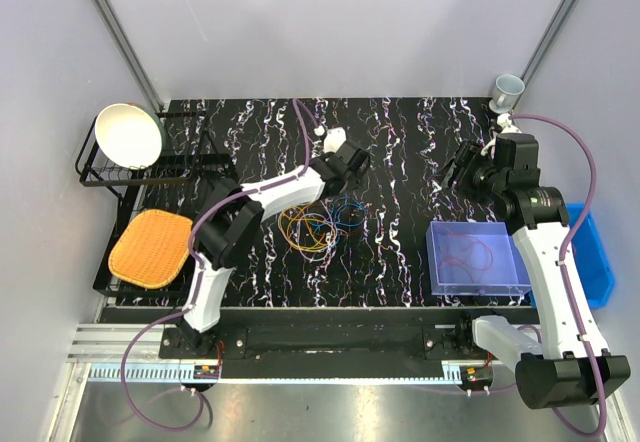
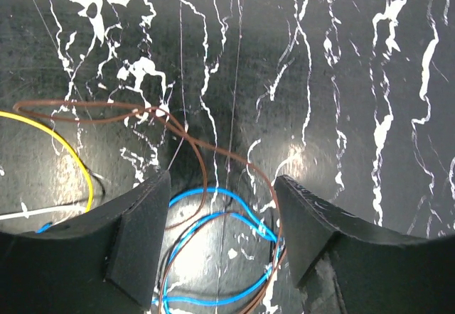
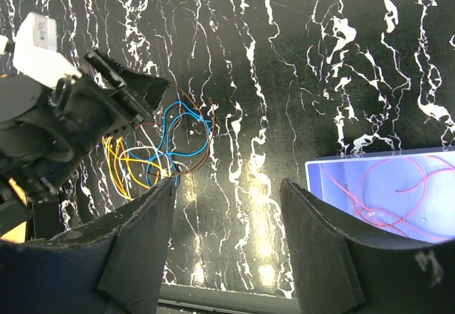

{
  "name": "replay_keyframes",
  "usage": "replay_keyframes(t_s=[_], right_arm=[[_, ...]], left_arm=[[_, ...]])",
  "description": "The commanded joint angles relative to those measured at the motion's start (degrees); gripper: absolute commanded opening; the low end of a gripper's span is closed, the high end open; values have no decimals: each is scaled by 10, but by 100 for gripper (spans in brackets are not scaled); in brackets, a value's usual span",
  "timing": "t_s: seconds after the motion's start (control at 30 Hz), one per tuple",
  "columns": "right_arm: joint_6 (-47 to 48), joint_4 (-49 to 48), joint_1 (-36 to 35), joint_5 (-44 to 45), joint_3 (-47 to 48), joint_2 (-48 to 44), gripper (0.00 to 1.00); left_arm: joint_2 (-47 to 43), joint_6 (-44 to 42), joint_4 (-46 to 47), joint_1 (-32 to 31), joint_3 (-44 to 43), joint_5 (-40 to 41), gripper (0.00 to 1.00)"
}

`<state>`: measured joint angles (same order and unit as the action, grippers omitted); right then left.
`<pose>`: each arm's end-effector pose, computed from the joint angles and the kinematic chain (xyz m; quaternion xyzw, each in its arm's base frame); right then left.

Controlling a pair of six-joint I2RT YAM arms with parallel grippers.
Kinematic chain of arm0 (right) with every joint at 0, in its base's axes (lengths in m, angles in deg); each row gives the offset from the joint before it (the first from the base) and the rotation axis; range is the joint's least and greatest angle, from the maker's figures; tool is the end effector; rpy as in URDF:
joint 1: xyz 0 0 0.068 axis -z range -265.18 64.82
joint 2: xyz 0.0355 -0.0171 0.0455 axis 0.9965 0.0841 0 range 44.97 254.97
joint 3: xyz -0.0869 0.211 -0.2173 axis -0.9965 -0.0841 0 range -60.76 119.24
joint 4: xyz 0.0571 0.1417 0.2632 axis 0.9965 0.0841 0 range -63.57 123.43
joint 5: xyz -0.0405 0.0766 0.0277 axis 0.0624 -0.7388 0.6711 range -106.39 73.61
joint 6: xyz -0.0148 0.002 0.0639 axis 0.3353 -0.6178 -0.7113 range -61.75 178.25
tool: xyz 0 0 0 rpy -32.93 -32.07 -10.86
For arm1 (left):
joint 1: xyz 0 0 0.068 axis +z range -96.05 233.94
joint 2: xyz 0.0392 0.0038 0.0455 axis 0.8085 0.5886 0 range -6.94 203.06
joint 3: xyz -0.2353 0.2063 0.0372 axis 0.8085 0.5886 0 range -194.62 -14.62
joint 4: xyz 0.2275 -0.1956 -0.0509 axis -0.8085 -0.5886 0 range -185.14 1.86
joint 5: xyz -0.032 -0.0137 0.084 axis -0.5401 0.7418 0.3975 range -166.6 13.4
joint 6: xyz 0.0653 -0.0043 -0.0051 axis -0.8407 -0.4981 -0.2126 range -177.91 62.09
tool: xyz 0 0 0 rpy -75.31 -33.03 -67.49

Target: Untangle the cables

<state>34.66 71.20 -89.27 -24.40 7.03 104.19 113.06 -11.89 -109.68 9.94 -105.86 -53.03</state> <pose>0.2407 0.0244 0.4063 0.1195 0.8822 0.1685 0.4232 0.3989 -0.3566 0.1994 -0.0855 0.9194 -0.0992 0.3708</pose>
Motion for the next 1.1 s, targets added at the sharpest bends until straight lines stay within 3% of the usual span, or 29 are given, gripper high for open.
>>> replay_keyframes(t_s=[0.0, 0.43, 0.53, 0.63, 0.67, 0.87, 1.07], right_arm=[[3, -23, -3, -16, -2, -3, 66], [3, -31, -4, -23, -10, 7, 66], [4, -34, -4, -22, -9, 9, 66], [2, -35, -3, -22, -10, 12, 65], [2, -35, -3, -22, -10, 12, 65], [-5, -37, -4, -23, -2, 21, 65], [-35, -71, -4, -74, -2, 12, 65]], left_arm=[[19, 23, -12, 1, -43, 43, 63], [78, 62, -23, 6, -90, 35, 56], [83, 68, -21, 9, -90, 35, 45], [81, 65, -6, 10, -84, 31, 17], [79, 58, -4, 10, -84, 30, 0], [28, -13, 38, 2, -77, 5, 0], [-49, -139, 98, 0, -39, -107, 0]])
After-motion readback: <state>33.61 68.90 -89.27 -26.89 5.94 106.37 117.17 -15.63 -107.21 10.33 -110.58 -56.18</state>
